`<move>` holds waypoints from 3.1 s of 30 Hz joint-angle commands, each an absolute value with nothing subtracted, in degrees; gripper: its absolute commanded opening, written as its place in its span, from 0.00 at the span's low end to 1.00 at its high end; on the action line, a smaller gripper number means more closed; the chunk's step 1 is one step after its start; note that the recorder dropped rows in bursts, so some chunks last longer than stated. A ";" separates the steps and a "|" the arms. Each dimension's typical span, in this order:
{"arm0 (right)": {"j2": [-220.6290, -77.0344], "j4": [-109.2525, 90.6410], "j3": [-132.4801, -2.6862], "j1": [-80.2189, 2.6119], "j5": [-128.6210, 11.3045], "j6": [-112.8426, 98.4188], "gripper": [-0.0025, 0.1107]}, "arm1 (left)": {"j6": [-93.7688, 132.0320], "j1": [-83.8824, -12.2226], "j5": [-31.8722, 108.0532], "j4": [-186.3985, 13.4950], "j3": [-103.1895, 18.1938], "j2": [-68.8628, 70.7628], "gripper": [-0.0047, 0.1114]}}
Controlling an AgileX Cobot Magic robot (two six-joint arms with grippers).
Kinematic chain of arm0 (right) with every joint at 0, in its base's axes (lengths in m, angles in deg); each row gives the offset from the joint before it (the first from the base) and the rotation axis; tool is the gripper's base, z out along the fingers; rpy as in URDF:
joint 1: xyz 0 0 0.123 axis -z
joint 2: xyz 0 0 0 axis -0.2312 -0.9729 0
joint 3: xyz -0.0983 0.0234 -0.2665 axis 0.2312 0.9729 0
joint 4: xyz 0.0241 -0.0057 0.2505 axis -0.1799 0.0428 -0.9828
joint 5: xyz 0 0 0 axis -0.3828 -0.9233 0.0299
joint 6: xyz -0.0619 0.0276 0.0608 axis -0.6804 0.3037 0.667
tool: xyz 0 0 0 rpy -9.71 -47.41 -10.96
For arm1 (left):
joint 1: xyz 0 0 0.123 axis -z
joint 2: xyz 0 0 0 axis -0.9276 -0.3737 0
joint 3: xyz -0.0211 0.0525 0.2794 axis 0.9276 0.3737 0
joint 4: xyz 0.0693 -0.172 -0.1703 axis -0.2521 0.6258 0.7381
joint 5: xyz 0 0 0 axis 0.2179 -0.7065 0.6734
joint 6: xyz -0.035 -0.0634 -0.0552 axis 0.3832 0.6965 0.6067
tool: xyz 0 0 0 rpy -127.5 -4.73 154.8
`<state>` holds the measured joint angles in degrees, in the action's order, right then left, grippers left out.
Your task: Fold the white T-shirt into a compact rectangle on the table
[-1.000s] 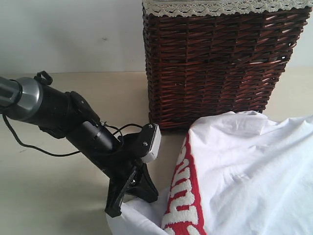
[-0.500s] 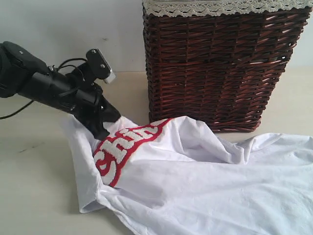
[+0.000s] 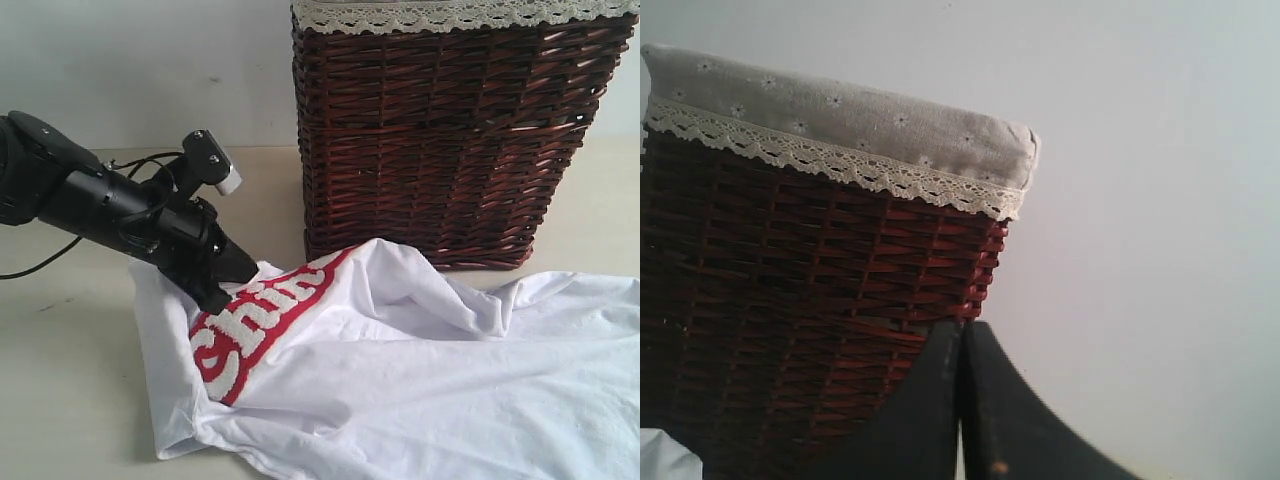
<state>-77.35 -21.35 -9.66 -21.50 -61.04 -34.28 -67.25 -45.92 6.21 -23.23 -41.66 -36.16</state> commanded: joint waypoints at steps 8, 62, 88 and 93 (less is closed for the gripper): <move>-77.03 -20.93 -9.45 -21.74 -60.60 -35.01 0.02 | -65.00 -45.76 11.67 -21.10 -41.48 -35.86 0.04; -89.74 -46.85 -10.84 -21.74 -77.51 -13.99 0.02 | -65.11 -45.76 11.46 -21.47 -41.48 -35.86 0.04; -153.94 -19.24 -24.37 -21.74 -82.67 -52.27 0.02 | -65.11 -45.76 11.46 -21.32 -41.48 -35.86 0.04; -162.29 -18.63 -24.37 -21.74 -79.00 -52.27 0.02 | -65.11 -45.76 11.46 -21.32 -41.48 -35.86 0.04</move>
